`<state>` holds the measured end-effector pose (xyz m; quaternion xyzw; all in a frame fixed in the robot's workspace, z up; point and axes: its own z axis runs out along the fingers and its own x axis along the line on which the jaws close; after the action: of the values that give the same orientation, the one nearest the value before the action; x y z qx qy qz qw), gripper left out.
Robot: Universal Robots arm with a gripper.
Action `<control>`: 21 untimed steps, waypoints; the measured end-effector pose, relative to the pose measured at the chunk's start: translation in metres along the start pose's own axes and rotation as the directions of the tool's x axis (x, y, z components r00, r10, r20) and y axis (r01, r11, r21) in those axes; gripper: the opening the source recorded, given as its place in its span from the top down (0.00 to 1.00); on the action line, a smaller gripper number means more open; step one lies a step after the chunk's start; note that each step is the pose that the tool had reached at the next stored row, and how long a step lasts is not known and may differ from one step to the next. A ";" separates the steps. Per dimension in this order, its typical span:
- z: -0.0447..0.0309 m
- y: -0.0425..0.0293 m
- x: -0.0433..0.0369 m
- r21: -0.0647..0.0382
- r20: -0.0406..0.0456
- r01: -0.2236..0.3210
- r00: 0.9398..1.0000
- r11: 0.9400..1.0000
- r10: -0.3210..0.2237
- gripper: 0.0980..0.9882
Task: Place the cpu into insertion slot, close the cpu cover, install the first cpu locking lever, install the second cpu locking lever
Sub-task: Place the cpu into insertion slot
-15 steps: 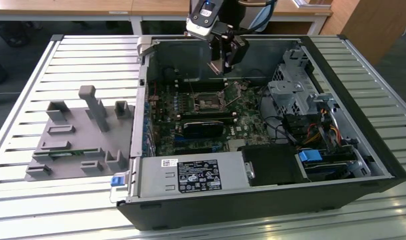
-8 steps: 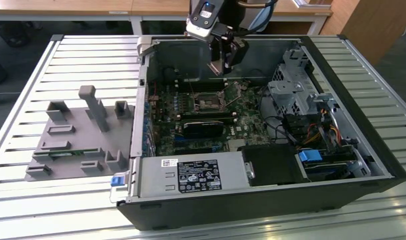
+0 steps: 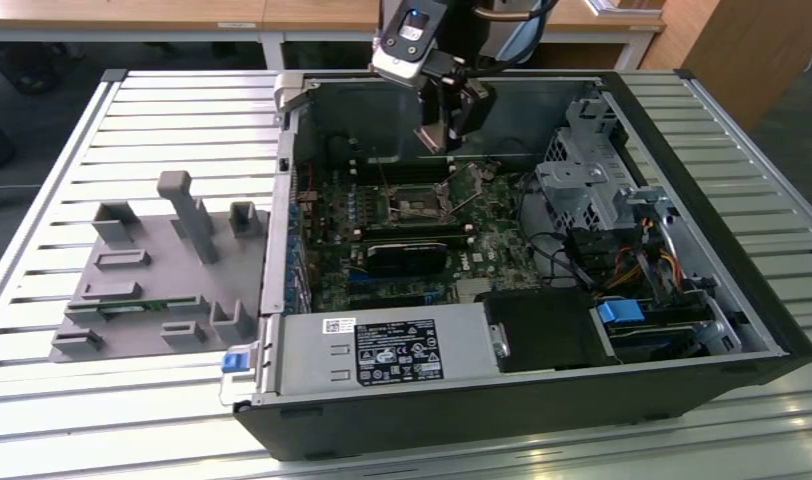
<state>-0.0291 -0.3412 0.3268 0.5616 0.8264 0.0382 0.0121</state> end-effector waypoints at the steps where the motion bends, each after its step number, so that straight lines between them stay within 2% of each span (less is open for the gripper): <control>1: 0.0005 -0.0001 0.0000 0.000 0.000 -0.001 1.000 1.000 0.001 0.52; 7: 0.0030 -0.0004 0.0000 -0.001 0.002 -0.028 1.000 1.000 0.028 0.52; 21: 0.0060 -0.0006 -0.0001 -0.001 0.004 -0.047 0.999 0.999 0.047 0.52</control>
<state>-0.0293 -0.3412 0.3208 0.5809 0.8130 0.0378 0.0130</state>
